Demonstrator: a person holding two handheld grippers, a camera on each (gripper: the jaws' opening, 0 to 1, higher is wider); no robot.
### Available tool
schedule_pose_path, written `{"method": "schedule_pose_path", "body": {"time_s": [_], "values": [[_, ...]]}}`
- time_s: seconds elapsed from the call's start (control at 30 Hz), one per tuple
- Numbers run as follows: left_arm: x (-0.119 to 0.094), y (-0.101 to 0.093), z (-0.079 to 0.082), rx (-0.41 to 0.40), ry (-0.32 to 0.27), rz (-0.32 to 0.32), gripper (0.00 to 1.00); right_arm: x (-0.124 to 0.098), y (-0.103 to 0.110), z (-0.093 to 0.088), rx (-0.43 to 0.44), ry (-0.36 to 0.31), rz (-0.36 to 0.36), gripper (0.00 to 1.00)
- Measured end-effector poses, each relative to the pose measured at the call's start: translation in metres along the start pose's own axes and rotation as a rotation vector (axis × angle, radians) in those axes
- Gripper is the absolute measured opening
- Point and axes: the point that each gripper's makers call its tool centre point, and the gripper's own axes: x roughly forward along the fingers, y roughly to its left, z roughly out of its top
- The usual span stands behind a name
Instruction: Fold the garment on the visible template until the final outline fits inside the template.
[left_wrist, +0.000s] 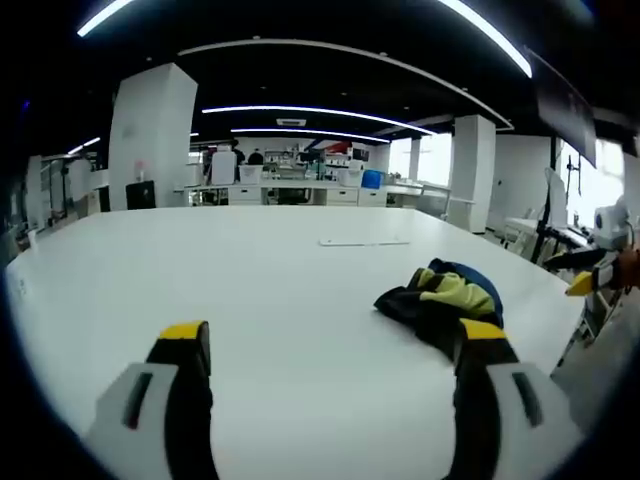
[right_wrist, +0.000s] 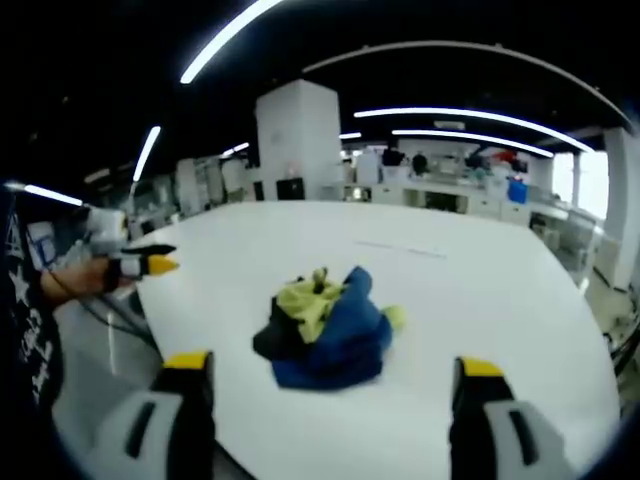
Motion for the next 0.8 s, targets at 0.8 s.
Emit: {"method": "schedule_pose_path", "body": {"time_s": [0.8], "values": [[-0.0019,-0.0051,-0.0001,0.005,0.01,-0.029,0.99,-0.0039,-0.0018,0.007,0.021,-0.017,-0.003,0.99]]}}
